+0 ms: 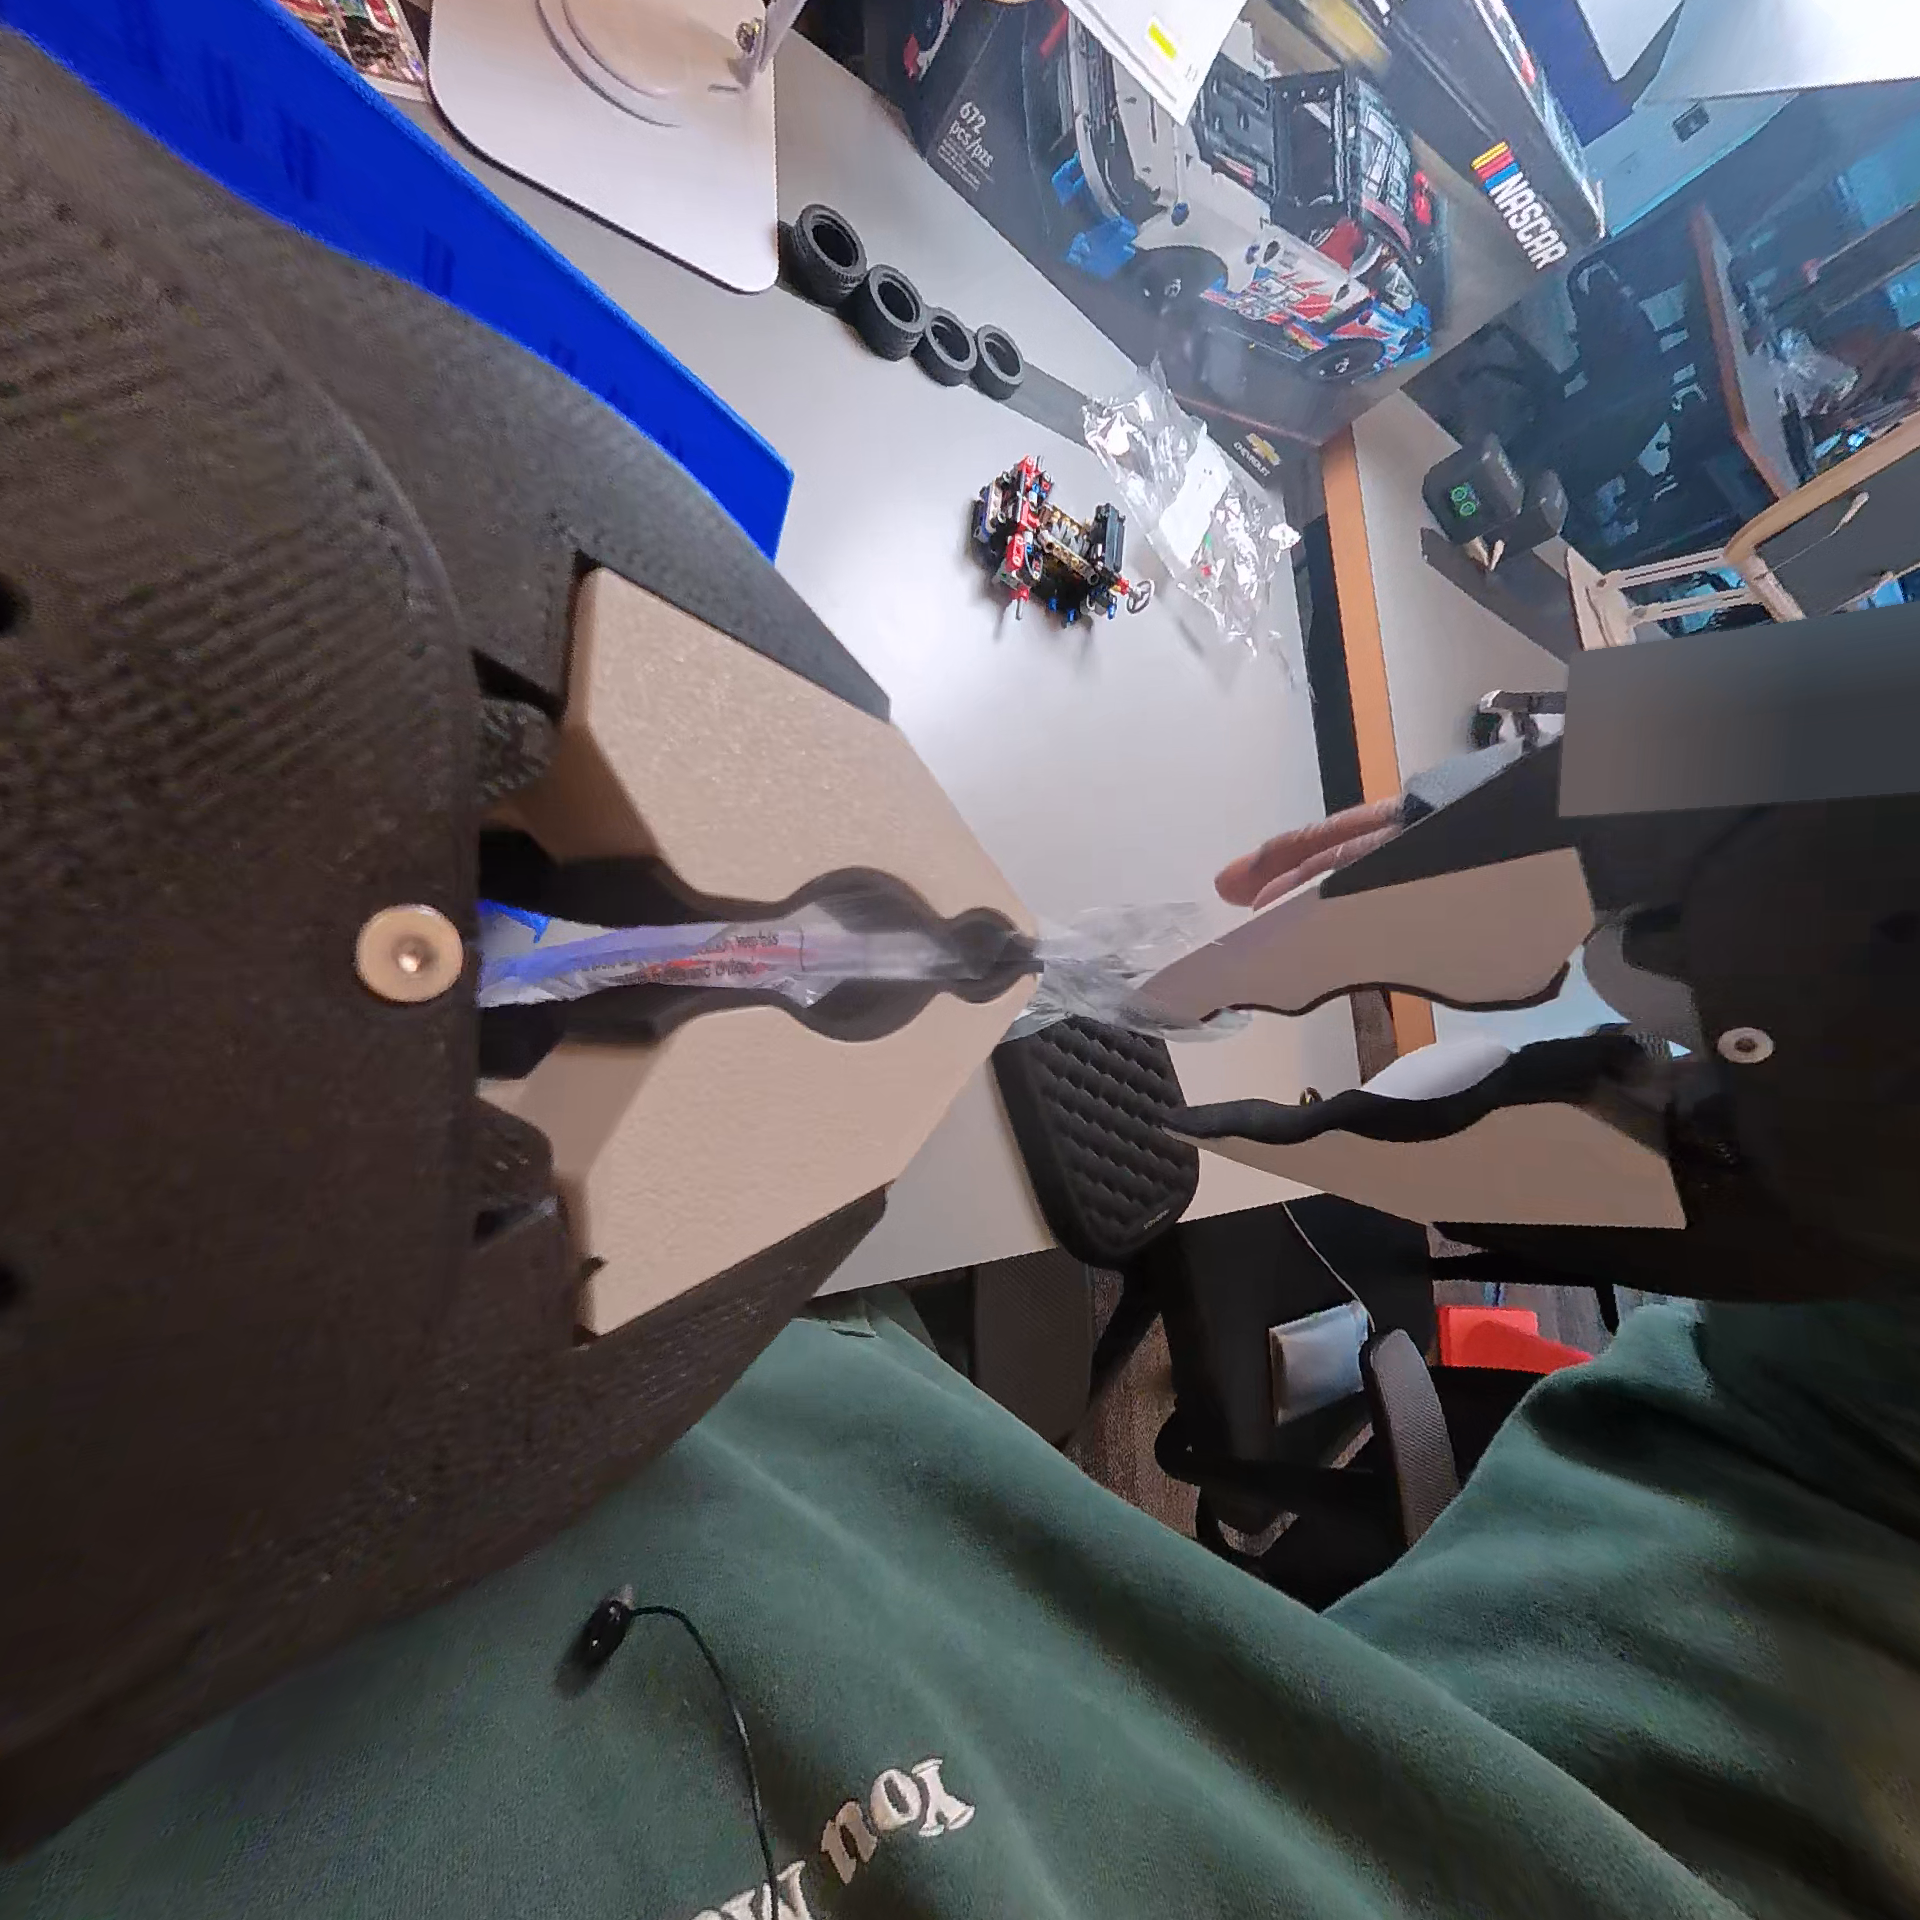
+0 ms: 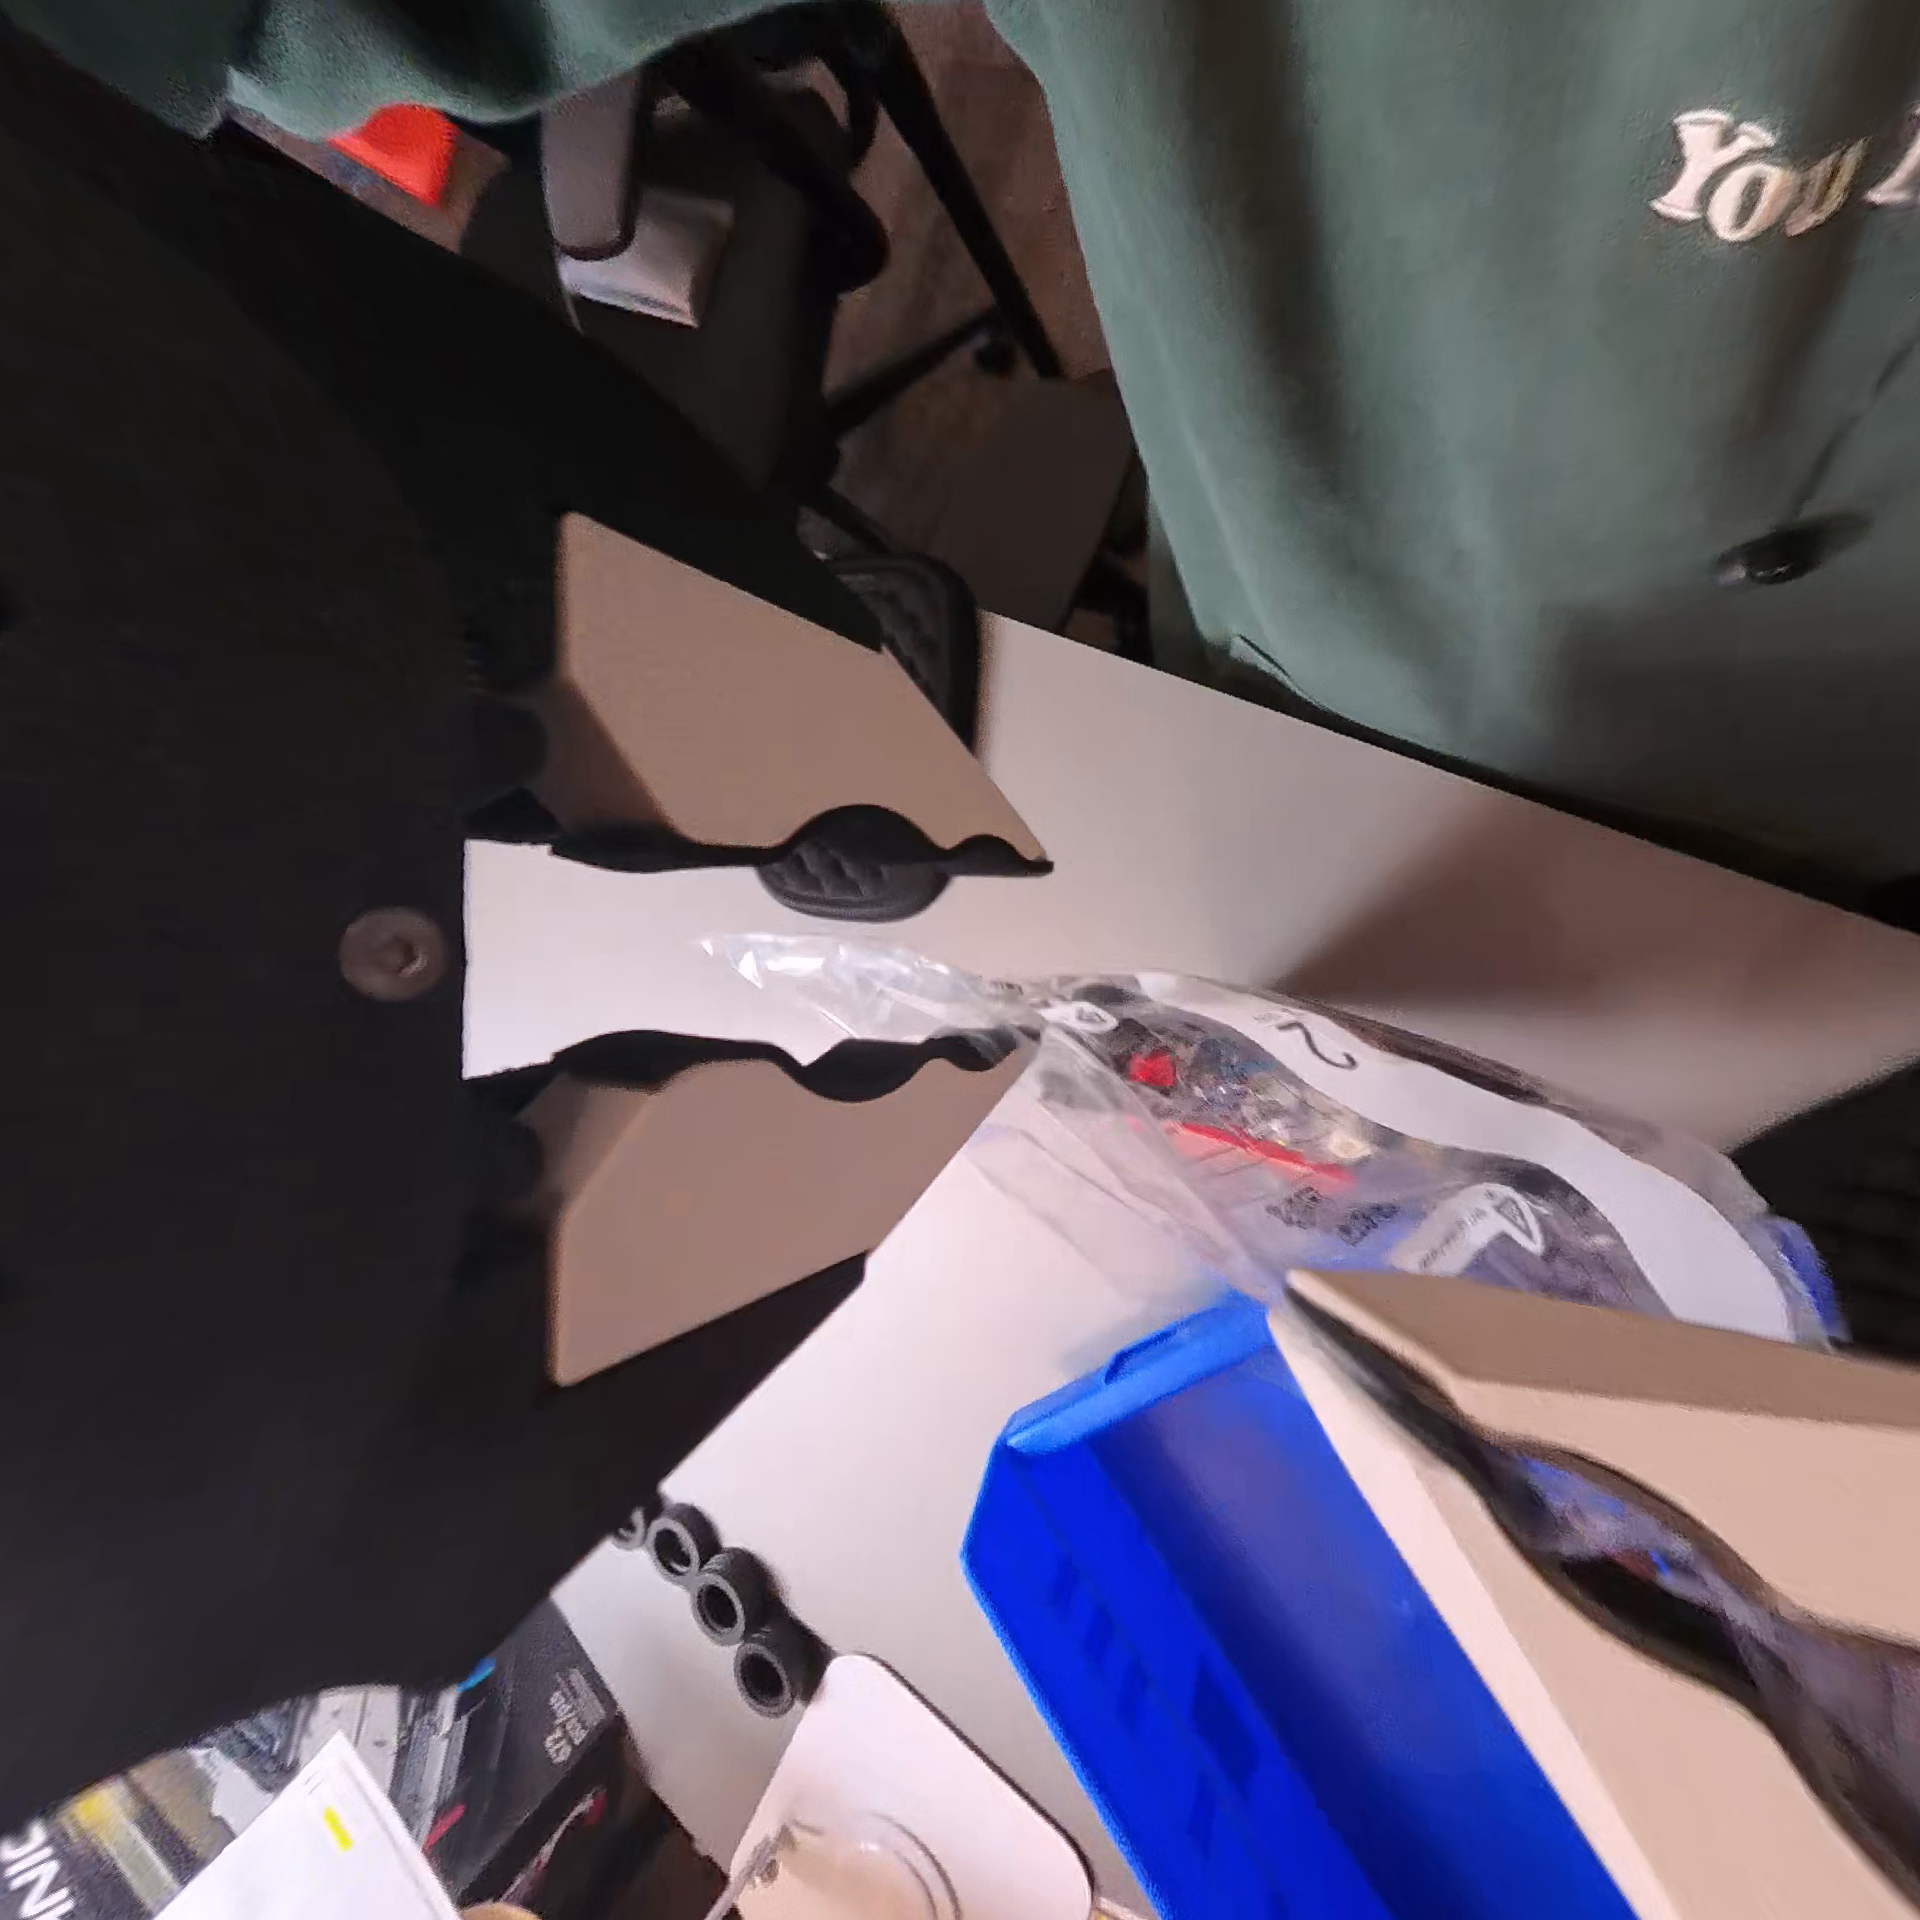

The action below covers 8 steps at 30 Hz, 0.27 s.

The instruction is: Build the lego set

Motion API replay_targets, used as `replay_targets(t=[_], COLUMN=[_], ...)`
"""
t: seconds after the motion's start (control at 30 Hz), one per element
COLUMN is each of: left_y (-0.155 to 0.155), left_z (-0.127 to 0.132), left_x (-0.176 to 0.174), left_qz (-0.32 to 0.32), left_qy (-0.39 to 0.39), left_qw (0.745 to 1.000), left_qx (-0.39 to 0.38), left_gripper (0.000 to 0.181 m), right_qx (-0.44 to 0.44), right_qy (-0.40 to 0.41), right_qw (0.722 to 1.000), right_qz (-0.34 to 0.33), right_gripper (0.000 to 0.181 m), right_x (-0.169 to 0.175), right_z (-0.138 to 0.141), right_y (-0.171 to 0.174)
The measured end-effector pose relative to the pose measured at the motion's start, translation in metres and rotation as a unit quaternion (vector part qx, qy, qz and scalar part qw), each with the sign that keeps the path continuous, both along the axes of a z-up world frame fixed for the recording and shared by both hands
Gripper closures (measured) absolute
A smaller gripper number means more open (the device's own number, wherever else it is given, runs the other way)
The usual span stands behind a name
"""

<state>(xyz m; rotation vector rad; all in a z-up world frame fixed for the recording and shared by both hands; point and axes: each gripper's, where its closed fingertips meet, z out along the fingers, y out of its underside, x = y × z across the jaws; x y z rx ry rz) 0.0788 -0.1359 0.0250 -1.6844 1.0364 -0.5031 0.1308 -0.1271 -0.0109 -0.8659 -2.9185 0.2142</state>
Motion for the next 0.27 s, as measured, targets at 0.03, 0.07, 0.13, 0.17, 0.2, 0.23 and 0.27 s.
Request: replay_targets(t=[0.03,0.07,0.13,0.17,0.2,0.23,0.27], left_y=[0.001,0.002,0.003,0.004,0.004,0.005,0.006], left_z=[0.0,-0.001,-0.003,-0.004,-0.005,-0.006,-0.007], left_x=[0.0,-0.001,-0.004,-0.005,-0.006,-0.008,-0.009], left_qz=[0.002,0.006,0.01,0.009,0.009,0.014,0.016], left_qy=[0.001,0.003,0.005,0.004,0.002,0.001,0.002], left_qw=[1.0,1.0,1.0,1.0,1.0,1.0,1.0], left_qx=[0.001,0.001,-0.004,-0.009,-0.014,-0.016,-0.018], left_gripper=[0.181,0.181,0.181,0.181,0.181,0.181,0.181], right_qx=[0.006,0.017,0.043,0.051,0.055,0.066,0.086], right_qy=[-0.014,-0.021,-0.023,-0.023,-0.025,-0.026,-0.025], right_qw=[1.0,1.0,0.999,0.998,0.998,0.997,0.996], right_qz=[-0.002,-0.004,-0.008,-0.008,-0.006,-0.005,-0.005], right_gripper=[0.154,0.154,0.155,0.156,0.157,0.157,0.158], right_x=[0.004,0.006,0.008,0.008,0.01,0.012,0.014], right_z=[-0.001,-0.002,-0.004,-0.005,-0.006,-0.007,-0.009], right_y=[0.001,0.004,0.011,0.013,0.013,0.014,0.019])
